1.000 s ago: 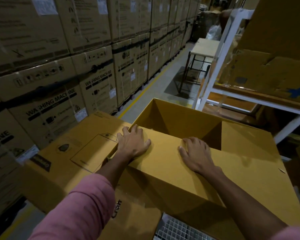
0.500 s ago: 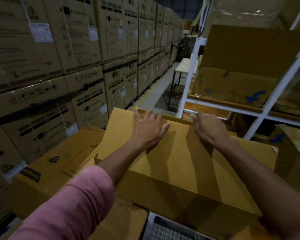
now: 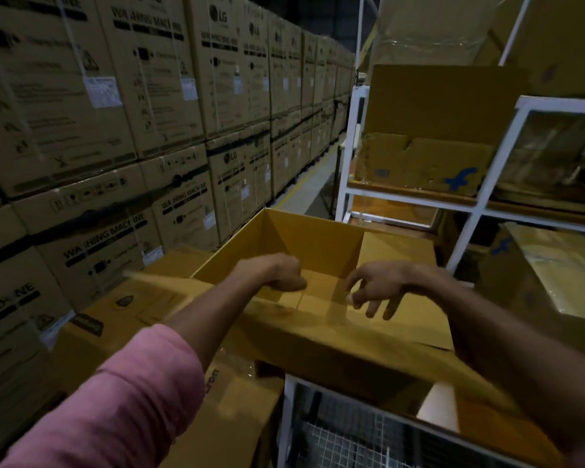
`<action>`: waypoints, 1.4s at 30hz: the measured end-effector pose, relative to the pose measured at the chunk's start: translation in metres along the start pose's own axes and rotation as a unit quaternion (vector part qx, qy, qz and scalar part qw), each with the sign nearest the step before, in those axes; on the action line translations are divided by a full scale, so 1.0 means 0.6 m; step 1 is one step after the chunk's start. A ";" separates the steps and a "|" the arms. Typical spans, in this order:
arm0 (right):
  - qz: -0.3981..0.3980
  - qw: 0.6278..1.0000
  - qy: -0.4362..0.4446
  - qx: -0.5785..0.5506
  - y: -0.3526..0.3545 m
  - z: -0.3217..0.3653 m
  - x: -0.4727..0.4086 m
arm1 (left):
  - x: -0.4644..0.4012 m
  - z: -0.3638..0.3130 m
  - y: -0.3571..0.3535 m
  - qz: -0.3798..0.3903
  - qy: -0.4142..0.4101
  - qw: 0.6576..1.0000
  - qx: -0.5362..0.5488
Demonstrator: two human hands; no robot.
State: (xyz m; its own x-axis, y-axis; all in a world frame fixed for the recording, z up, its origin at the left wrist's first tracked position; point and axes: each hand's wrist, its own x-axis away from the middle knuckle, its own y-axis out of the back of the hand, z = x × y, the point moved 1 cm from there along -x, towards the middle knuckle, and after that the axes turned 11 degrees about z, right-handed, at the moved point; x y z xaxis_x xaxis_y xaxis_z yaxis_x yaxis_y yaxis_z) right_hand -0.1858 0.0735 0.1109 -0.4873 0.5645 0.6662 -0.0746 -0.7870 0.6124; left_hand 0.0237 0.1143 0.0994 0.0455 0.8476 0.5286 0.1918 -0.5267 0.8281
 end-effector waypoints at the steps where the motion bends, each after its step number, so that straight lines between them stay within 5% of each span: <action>1: -0.006 1.000 0.001 0.025 -0.022 -0.011 -0.015 | -0.015 0.004 -0.034 -0.006 -0.004 1.000 -0.010; 7: -0.077 0.993 0.003 0.095 -0.135 -0.082 -0.082 | -0.091 0.033 -0.189 -0.088 -0.030 0.993 -0.071; 16: -0.253 0.938 0.008 0.238 -0.197 -0.138 -0.155 | -0.129 0.069 -0.203 -0.178 -0.090 0.973 -0.119; 27: -0.298 0.929 0.048 0.216 -0.220 -0.081 -0.182 | -0.116 0.136 -0.174 -0.157 -0.098 0.971 -0.153; 35: -0.351 0.924 0.115 0.093 -0.233 -0.071 -0.165 | -0.136 0.094 -0.139 -0.067 -0.030 0.997 0.010; 39: -0.453 0.877 0.124 0.103 -0.232 -0.077 -0.153 | -0.165 -0.013 -0.150 -0.037 -0.028 0.995 0.084; 42: -0.499 0.849 0.140 0.105 -0.236 -0.085 -0.141 | -0.190 -0.051 -0.155 -0.088 -0.021 0.978 0.187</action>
State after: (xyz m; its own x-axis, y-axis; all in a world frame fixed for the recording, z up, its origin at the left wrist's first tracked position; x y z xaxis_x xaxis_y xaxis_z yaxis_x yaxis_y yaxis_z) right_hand -0.1783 0.1247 -0.0537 -0.4627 0.8192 -0.3388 -0.4294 0.1273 0.8941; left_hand -0.0290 0.0643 -0.0322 0.0189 0.9289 0.3699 0.5456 -0.3196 0.7747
